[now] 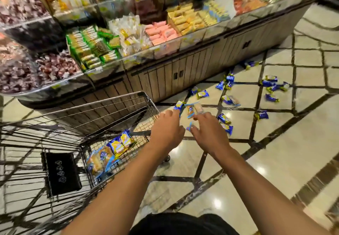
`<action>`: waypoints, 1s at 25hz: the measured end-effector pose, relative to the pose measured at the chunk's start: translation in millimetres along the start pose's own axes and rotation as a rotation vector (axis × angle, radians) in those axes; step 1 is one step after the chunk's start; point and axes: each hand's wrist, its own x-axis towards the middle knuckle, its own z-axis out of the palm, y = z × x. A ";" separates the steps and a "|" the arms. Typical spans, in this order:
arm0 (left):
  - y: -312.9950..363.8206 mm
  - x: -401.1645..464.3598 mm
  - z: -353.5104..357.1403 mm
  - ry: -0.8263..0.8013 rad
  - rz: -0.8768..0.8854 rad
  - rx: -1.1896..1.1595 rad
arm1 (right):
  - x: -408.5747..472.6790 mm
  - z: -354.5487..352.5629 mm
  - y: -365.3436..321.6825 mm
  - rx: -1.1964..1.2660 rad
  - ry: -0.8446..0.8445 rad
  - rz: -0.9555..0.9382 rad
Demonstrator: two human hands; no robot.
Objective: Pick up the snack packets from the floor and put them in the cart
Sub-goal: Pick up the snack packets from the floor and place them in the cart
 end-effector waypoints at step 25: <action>343.7 155.4 127.9 -0.147 0.252 0.052 | 29.2 -102.3 365.7 0.066 0.075 0.321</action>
